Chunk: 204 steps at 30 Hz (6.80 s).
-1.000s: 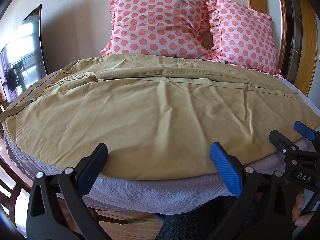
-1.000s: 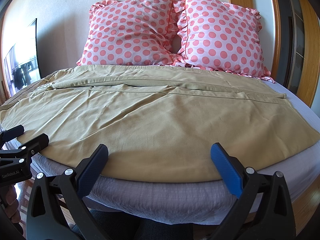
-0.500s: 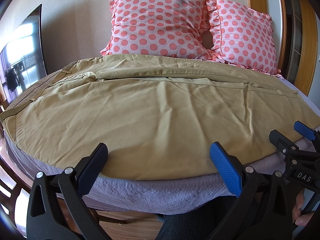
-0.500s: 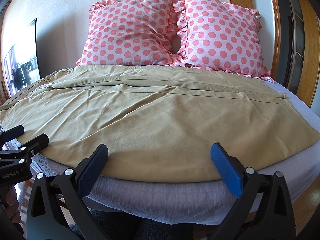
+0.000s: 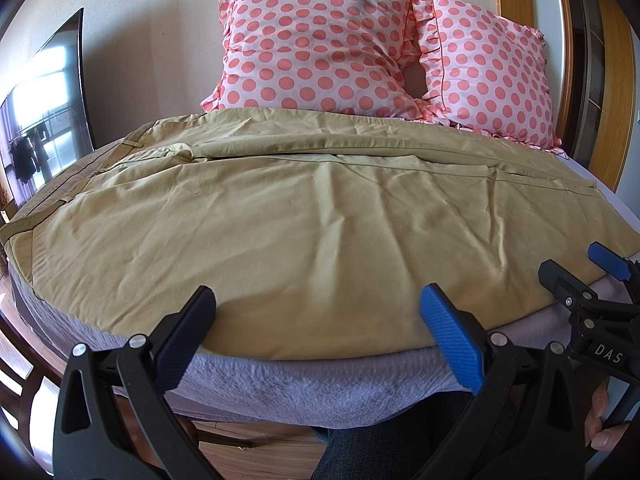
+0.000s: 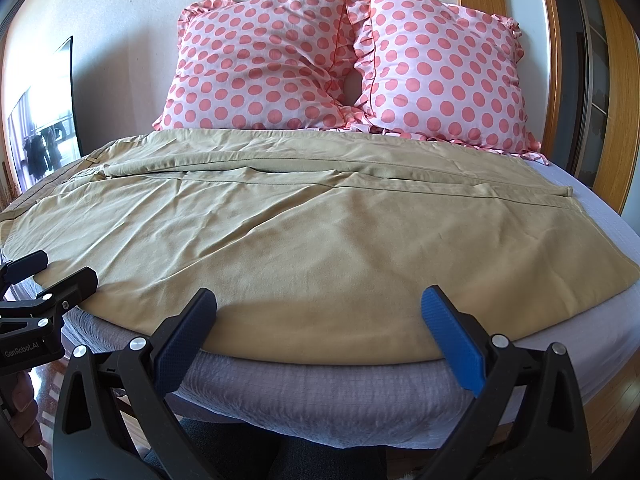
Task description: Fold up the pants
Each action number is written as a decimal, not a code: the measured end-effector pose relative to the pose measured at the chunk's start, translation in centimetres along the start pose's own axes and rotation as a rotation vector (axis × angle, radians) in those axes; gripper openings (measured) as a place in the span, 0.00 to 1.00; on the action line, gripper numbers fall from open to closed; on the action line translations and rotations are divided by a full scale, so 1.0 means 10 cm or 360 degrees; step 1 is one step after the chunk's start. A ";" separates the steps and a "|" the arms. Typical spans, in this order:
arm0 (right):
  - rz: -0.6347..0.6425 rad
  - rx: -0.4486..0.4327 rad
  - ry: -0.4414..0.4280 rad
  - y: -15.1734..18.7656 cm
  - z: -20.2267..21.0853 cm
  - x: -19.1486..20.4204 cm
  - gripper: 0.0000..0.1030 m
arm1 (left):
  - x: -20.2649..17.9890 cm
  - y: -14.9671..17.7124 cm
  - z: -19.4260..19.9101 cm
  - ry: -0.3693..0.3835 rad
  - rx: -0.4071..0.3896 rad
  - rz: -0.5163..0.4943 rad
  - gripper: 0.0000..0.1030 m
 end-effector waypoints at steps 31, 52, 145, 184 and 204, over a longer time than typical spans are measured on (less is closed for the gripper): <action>-0.0628 0.0332 0.0587 -1.84 -1.73 -2.03 0.88 | 0.56 -0.76 0.04 -0.0060 -0.0073 0.0191 0.98; -0.1335 0.0326 0.0398 -1.52 -2.10 -3.02 0.04 | 0.87 -1.05 -0.27 0.0004 -0.0133 0.0333 0.98; -0.1585 0.0048 0.0408 0.24 0.16 -3.25 0.29 | 2.00 0.07 0.69 0.0245 -0.0122 0.0987 0.30; 0.0179 0.0439 -0.1247 -0.42 -0.29 1.36 0.70 | 2.31 0.13 0.40 0.0278 -0.0031 0.1164 0.81; 0.0114 0.0424 -0.1294 -0.39 -0.31 1.33 0.71 | 2.97 0.02 0.43 0.0184 -0.0005 0.1593 0.85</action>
Point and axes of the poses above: each gripper's, at about its wrist camera, not at the fingertips, and z roughly against the way its jaws point, x to its left, y to its underside, the point moved 3 cm from there along -z, roughly the way its jaws point, and after that the axes turned 6 degrees about y, right-handed, at the moved point
